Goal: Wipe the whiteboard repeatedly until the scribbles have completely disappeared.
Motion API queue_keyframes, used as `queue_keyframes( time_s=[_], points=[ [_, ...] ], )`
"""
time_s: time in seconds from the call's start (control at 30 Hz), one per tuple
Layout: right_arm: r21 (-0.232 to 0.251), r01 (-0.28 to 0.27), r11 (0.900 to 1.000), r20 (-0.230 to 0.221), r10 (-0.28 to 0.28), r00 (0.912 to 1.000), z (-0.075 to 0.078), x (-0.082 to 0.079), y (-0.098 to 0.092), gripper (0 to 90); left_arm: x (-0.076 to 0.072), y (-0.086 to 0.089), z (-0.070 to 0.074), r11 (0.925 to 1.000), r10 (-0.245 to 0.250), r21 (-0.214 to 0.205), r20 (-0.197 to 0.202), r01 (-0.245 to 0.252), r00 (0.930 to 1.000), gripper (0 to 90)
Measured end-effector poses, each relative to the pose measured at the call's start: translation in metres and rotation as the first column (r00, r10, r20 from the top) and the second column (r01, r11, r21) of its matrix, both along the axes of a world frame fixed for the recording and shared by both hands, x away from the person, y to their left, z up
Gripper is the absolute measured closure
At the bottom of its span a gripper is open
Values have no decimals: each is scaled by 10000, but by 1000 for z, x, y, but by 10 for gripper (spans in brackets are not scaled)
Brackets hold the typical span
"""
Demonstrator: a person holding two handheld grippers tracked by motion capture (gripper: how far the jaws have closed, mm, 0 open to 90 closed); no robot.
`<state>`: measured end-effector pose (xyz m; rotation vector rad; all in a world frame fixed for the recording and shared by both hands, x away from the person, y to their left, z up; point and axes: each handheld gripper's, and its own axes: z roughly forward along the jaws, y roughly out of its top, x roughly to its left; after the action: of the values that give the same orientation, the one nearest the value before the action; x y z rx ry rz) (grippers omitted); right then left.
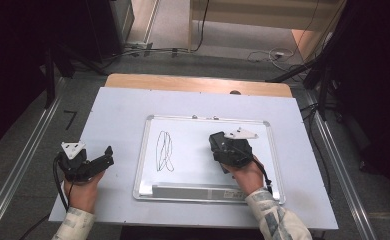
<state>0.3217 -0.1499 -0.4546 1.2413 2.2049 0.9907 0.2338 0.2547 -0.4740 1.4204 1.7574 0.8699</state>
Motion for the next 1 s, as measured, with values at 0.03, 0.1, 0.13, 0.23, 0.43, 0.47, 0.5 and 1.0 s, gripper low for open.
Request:
queue_keyframes(
  time_s=[0.03, 0.1, 0.13, 0.23, 0.43, 0.47, 0.5, 1.0],
  points=[
    [-17, -50, 10000, -3, 50, 10000, -1, 1, 2, 365, 0, 0, 0, 10000, -8, -17, 0, 8, 10000, 51],
    [-29, -76, 10000, -20, 76, 10000, -1, 1, 6, 364, 0, 0, 0, 10000, 2, -21, -11, -2, 10000, 51],
    [-29, -76, 10000, -20, 76, 10000, -1, 1, 6, 364, 0, 0, 0, 10000, 6, -32, -15, -6, 10000, 51],
    [-65, -205, 9998, -62, 204, 9998, -2, 3, 13, 365, 0, 1, 0, 10000, 2, -46, -6, -2, 10000, 51],
    [-80, -383, 9992, -58, 383, 9993, -2, 5, 24, 365, 1, 1, 0, 10000, 10, -70, -7, -10, 10000, 51],
    [-60, -430, 9991, -39, 429, 9991, -3, 6, 26, 364, 1, 1, 0, 10000, 3, -68, -8, -3, 10000, 51],
    [-60, -430, 9991, -39, 429, 9991, -3, 6, 26, 364, 1, 1, 0, 10000, 3, -68, -8, -3, 10000, 51],
    [-108, -790, 9968, -124, 788, 9968, -8, 11, 54, 365, 0, 2, 0, 9998, -81, -185, 22, 82, 10000, 50]
  ],
)
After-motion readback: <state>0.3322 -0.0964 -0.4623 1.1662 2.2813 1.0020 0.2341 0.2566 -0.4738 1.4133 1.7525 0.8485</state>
